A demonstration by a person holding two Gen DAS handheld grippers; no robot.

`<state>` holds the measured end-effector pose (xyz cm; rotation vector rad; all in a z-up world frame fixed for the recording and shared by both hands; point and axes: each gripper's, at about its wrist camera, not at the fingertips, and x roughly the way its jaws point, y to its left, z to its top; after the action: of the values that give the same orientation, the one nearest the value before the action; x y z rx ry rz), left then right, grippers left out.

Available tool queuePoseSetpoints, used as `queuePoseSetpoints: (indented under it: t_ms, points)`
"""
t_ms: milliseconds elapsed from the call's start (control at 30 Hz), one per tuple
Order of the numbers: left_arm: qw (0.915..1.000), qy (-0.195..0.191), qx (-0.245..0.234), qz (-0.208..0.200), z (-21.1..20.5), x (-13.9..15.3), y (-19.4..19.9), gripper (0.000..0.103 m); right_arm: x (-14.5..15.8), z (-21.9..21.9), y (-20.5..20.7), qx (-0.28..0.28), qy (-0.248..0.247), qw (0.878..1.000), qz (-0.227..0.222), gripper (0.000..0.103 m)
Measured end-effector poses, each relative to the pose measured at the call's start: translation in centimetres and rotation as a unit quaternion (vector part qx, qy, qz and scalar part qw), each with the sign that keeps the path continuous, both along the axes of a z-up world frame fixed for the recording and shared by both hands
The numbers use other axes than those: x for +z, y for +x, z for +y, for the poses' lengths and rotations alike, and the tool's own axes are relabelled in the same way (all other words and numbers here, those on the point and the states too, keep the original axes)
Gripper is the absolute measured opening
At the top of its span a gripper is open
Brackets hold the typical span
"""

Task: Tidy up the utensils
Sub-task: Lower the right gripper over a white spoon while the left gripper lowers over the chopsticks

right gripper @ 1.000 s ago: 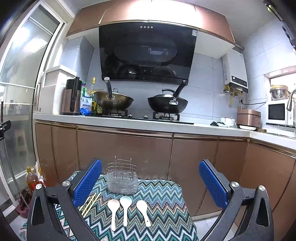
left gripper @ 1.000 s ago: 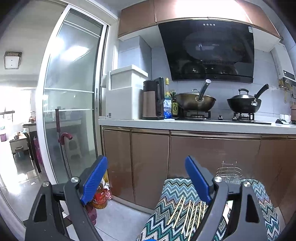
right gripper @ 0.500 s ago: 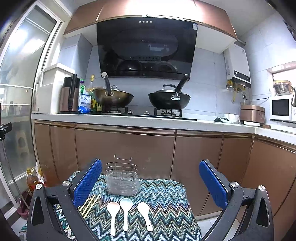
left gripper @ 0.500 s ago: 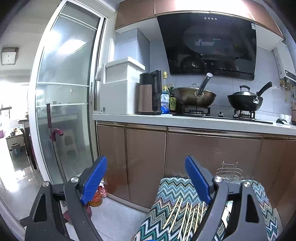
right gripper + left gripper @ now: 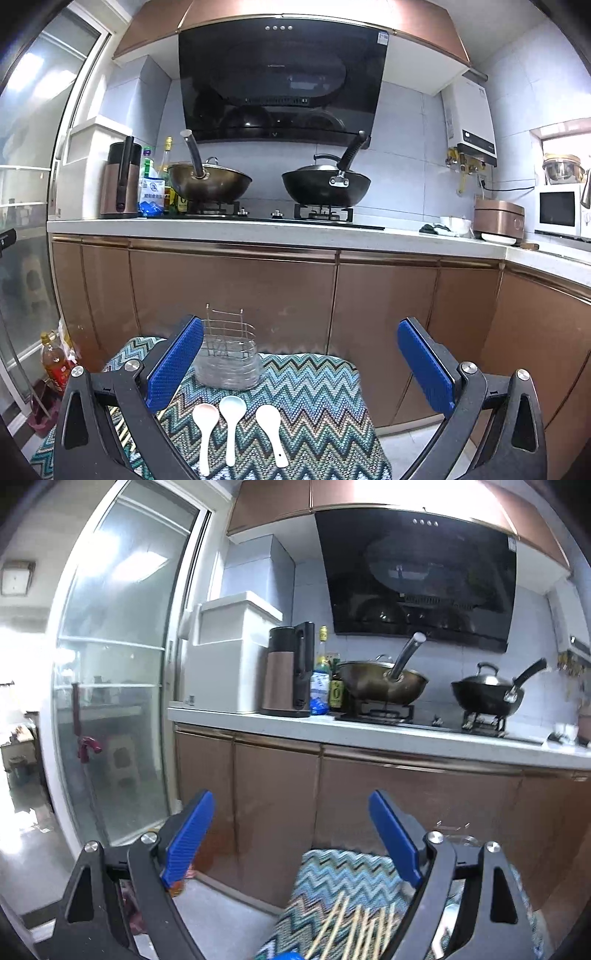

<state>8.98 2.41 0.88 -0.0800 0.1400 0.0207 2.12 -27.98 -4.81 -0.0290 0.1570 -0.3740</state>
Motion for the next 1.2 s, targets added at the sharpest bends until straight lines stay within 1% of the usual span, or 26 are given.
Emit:
queuePoseSetpoints:
  t_ms: [67,133,167,267,367,433,500,600,633,700,733,800,833,867,900,967,1033,1100,1133,1200]
  points:
    - [0.9999,-0.012,-0.004,-0.004,0.0,0.0,0.5,0.086,-0.1,-0.4,0.5,0.004,-0.003,1.000,0.008,0.103]
    - [0.9999,-0.014,-0.004,-0.004,-0.2,-0.2,1.3,0.086,-0.3,-0.8,1.0,0.012,-0.003,1.000,0.016,0.103]
    - [0.9999,-0.013,-0.009,0.003,-0.4,-0.3,1.9,0.086,-0.6,-1.0,1.5,0.019,-0.002,1.000,0.024,0.103]
    - [0.9984,-0.009,-0.040,0.039,-1.2,-1.5,4.2,0.086,-1.7,-1.5,3.2,0.046,0.012,0.998,0.052,0.103]
    - [0.9946,0.005,-0.067,0.079,-2.4,-3.2,6.3,0.086,-3.5,-2.1,5.6,0.087,0.031,0.992,0.088,0.101]
    - [0.9902,0.012,-0.089,0.107,-3.4,-4.5,7.8,0.086,-4.9,-2.4,7.5,0.118,0.042,0.985,0.119,0.090]
    - [0.9841,0.011,-0.115,0.135,-4.0,-5.6,9.1,0.086,-6.9,-2.8,10.4,0.162,0.061,0.971,0.165,0.070]
    - [0.9684,0.006,-0.161,0.191,-5.0,-7.7,11.4,0.085,-9.6,-3.1,13.6,0.207,0.081,0.951,0.213,0.057]
    - [0.9606,0.002,-0.177,0.214,-5.4,-8.5,12.4,0.085,-10.9,-3.2,15.2,0.230,0.088,0.940,0.238,0.055]
    - [0.9487,-0.003,-0.197,0.247,-5.9,-9.8,13.9,0.085,-12.9,-3.3,17.1,0.255,0.097,0.924,0.269,0.047]
    - [0.9430,-0.006,-0.204,0.263,-6.2,-10.5,14.6,0.084,-13.6,-3.3,17.5,0.262,0.101,0.919,0.278,0.045]
    - [0.9294,-0.012,-0.218,0.298,-6.9,-11.9,16.0,0.084,-15.7,-3.4,19.6,0.278,0.114,0.904,0.305,0.040]
    - [0.9226,-0.014,-0.223,0.314,-7.1,-12.6,16.7,0.084,-16.1,-3.6,19.9,0.282,0.120,0.899,0.312,0.039]
    - [0.9142,-0.015,-0.229,0.334,-7.5,-13.5,17.4,0.084,-16.9,-3.8,20.7,0.286,0.127,0.894,0.321,0.038]
    - [0.9078,-0.014,-0.233,0.349,-7.7,-14.2,18.0,0.083,-17.7,-4.0,21.4,0.289,0.132,0.889,0.329,0.036]
    - [0.8932,-0.013,-0.240,0.380,-8.4,-15.7,19.2,0.082,-18.3,-4.6,22.5,0.294,0.141,0.882,0.340,0.034]
    - [0.8778,-0.014,-0.250,0.409,-9.1,-16.9,20.3,0.076,-18.7,-5.2,23.7,0.301,0.143,0.875,0.350,0.033]
    - [0.8615,-0.013,-0.257,0.438,-9.7,-18.4,21.3,0.062,-19.0,-5.6,24.6,0.308,0.141,0.871,0.357,0.031]
    - [0.8528,-0.011,-0.259,0.453,-10.2,-19.2,21.9,0.059,-19.0,-5.7,24.9,0.312,0.141,0.868,0.360,0.030]
    - [0.8424,-0.005,-0.260,0.472,-10.7,-20.5,22.7,0.051,-19.4,-5.7,25.7,0.320,0.139,0.862,0.367,0.029]
